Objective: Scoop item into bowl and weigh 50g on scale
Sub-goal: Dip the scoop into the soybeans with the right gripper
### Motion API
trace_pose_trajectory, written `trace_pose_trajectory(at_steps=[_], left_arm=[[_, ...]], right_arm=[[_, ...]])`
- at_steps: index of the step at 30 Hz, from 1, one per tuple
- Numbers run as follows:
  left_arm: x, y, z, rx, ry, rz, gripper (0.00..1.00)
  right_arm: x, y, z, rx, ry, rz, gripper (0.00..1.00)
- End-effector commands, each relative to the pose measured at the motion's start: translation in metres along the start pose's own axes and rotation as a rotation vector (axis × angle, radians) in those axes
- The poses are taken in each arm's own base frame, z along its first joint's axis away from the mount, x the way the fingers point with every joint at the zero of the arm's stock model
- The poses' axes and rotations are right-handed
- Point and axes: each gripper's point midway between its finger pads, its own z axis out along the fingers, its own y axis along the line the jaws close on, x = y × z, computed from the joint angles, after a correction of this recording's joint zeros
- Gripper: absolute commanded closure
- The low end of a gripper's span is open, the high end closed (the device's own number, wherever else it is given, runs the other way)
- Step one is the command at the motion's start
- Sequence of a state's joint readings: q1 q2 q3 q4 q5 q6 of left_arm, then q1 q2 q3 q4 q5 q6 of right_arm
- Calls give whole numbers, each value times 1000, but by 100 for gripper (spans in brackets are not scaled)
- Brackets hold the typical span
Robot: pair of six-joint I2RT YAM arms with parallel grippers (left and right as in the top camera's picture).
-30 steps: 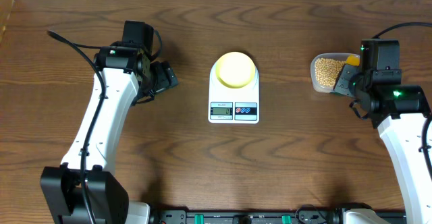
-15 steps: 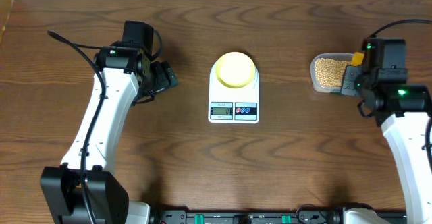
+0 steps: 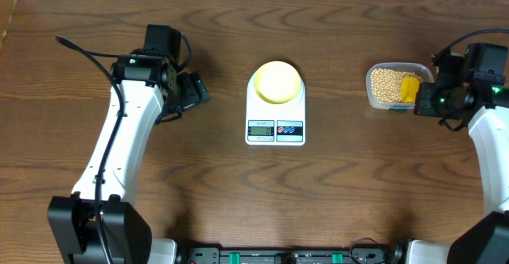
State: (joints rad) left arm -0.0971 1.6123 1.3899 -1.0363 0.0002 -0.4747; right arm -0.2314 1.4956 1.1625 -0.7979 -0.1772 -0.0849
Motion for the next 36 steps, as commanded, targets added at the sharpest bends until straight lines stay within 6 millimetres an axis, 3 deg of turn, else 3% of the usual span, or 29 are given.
trace_pose_trajectory(at_steps=[1, 8, 14, 21, 36], left_arm=[[-3, 2, -1, -9, -10, -13, 2], [-3, 2, -1, -9, -10, -13, 2], [-3, 2, -1, -9, -10, -13, 2], [-3, 2, -1, -9, -10, -13, 2], [-3, 2, -1, -9, -10, -13, 2]], right_arm=[[-7, 4, 3, -35, -14, -27, 99], [-19, 2, 6, -32, -58, -35, 99], [-12, 3, 14, -42, -27, -29, 99], [-10, 30, 16, -205, -26, -26, 99], [-2, 32, 13, -304, -11, 39, 99]])
